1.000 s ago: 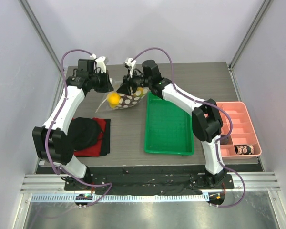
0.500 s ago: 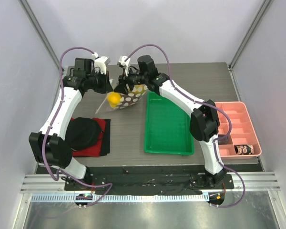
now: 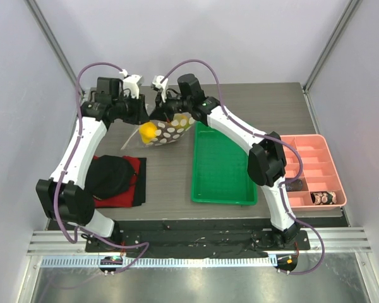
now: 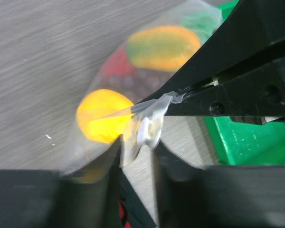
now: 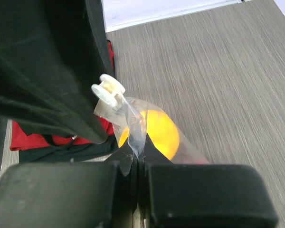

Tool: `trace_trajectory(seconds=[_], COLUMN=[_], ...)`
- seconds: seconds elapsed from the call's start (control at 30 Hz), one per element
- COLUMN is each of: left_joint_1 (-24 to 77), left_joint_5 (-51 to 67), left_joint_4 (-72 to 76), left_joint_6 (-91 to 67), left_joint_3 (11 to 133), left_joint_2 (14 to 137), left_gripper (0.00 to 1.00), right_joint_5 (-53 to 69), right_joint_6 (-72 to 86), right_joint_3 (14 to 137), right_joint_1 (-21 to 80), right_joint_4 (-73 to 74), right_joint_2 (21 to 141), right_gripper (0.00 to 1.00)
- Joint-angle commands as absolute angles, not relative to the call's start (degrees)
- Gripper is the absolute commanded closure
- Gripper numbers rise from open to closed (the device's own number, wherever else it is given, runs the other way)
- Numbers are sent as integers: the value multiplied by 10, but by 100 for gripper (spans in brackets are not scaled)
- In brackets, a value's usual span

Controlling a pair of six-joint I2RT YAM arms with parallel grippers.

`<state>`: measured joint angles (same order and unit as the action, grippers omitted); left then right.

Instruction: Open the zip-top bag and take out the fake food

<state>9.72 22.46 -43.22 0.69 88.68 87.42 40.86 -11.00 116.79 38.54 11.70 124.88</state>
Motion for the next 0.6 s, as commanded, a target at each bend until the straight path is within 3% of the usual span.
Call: trace_trajectory(seconds=[0.0,0.13,0.27,0.4,0.57], left_joint_1=[89,77,59,33,34], left_joint_5=[182,205,252,372,427], left_joint_4=[-409,-362,-356,-322,-312], left_joint_6=[-55,-112,-126,-142,-131], left_joint_3=[885,885,899,881,871], left_joint_2=[824,817,835,838,840], left_gripper=[55,51,58,61,61], right_joint_5=[411,424,440,454,456], right_joint_6=[-105,-98,-91,-83,-78], right_joint_3=[1189,1169,1162,1151,1143], right_joint_1=[384,384,381,377,374], right_joint_4=[91,83,80,76,75], right_joint_2=[1236,1222,1216,1209,1205], right_gripper=[99,99,99,99,99])
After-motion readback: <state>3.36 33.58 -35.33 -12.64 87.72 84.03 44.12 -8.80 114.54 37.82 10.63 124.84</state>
